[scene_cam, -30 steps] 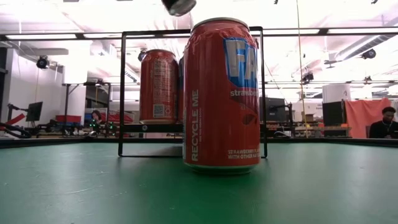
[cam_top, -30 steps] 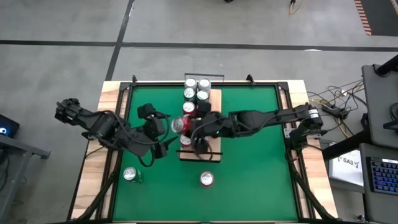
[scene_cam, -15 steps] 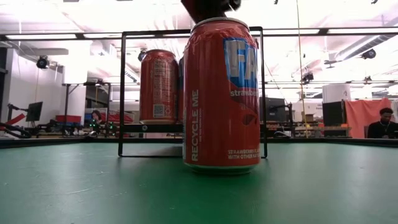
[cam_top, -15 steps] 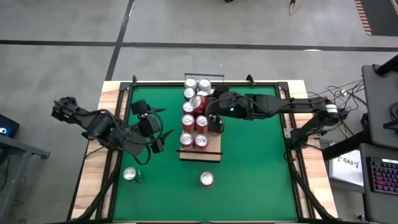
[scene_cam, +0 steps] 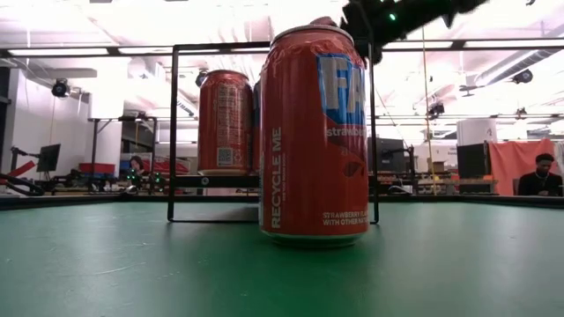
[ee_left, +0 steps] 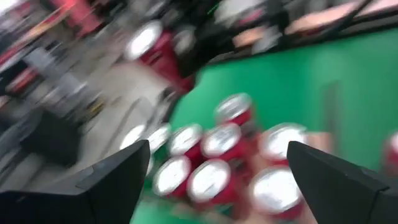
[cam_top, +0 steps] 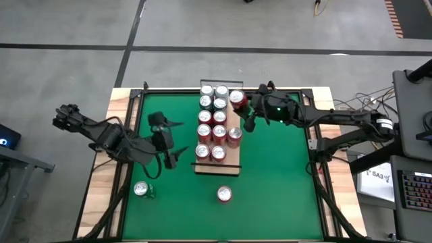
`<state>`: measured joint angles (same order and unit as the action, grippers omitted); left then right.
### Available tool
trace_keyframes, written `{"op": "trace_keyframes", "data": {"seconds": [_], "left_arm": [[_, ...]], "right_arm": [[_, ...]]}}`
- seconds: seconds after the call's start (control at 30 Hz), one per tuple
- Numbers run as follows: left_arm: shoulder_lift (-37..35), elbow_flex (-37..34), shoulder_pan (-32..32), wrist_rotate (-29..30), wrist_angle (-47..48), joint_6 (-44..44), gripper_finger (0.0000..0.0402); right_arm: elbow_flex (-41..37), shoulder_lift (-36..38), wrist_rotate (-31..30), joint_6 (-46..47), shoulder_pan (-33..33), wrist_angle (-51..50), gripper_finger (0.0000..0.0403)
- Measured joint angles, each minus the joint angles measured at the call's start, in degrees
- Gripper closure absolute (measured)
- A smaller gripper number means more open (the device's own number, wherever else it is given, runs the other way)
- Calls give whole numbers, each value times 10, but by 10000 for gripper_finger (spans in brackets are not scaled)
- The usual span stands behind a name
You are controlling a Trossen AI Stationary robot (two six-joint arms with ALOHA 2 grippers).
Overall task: Place canned beverage on shelf
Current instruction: Put the soda can on the shelf and aligned with the other red soda can
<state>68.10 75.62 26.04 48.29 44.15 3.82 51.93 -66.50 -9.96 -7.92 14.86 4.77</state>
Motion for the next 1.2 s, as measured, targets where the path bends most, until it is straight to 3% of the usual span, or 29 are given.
{"op": "trace_keyframes", "data": {"seconds": [0.2, 0.53, 0.7, 1.03, 1.2], "left_arm": [[-75, -144, -9, -146, -247, -151, 39], [-182, -379, -43, -189, -593, -243, 39], [-213, -411, -74, -208, -621, -253, 39], [-222, -456, -134, -210, -622, -258, 39], [-227, -463, -149, -205, -637, -260, 39]], "right_arm": [[-102, 22, 16, 21, 9, 109, 110], [-217, 12, 10, 54, 15, 305, 110], [-252, 12, 6, 75, 21, 384, 110], [-257, 6, 8, 98, 21, 401, 110], [-257, -38, -3, 105, 20, 442, 110]]}}
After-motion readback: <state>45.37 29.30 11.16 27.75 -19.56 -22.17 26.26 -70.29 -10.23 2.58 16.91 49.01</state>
